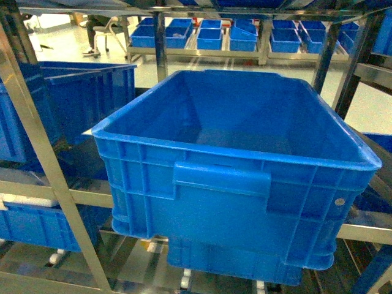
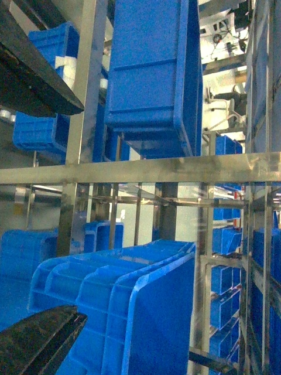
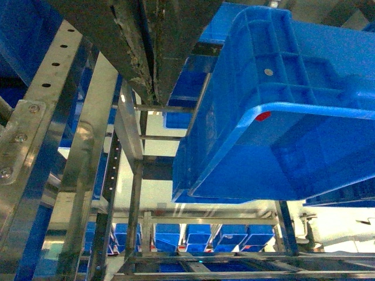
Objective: Pick red block from blue box to shelf
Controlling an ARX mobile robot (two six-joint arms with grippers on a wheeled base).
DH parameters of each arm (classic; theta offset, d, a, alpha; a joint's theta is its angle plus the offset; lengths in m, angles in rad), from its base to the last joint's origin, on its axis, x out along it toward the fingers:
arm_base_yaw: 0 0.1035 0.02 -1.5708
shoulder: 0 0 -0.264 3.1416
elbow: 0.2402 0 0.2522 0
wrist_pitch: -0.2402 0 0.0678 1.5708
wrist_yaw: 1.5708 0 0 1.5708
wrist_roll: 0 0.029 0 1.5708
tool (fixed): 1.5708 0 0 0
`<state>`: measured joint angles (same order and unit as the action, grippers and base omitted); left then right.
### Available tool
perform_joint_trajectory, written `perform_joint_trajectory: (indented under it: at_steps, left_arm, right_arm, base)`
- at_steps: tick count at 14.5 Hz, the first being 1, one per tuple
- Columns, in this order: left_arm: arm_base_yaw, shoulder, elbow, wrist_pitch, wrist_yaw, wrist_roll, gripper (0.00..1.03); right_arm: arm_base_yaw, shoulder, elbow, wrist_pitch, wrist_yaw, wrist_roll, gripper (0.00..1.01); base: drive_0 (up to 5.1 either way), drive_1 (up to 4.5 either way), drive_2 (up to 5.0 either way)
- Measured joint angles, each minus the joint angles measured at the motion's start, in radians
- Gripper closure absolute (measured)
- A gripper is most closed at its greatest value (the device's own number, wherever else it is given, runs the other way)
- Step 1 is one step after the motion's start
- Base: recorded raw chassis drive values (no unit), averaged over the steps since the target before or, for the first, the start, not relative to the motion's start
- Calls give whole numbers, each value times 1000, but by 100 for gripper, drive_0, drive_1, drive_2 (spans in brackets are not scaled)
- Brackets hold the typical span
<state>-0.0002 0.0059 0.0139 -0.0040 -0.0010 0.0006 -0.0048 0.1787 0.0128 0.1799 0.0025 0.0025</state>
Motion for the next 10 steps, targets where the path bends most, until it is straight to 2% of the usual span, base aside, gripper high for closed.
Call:
perform_joint_trajectory:
  at_steps: [4,7,8,10]
  left_arm:
    - [0,0,0,0,0,0,5]
    - [0,0,0,0,-1,0,5]
    - [0,0,0,0,0,0,5]
    - [0,0,0,0,0,0,5]
  right_arm:
    - [0,-26,0,-37,0,0,99]
    - [0,-148,1,-191,-2,0,99]
    - [0,-175,4,-164,-3,0,99]
    - [0,-174,1,-185,-3,0,99]
  base:
    - [0,0,0]
    - [0,0,0]
    - [0,0,0]
    - [0,0,0]
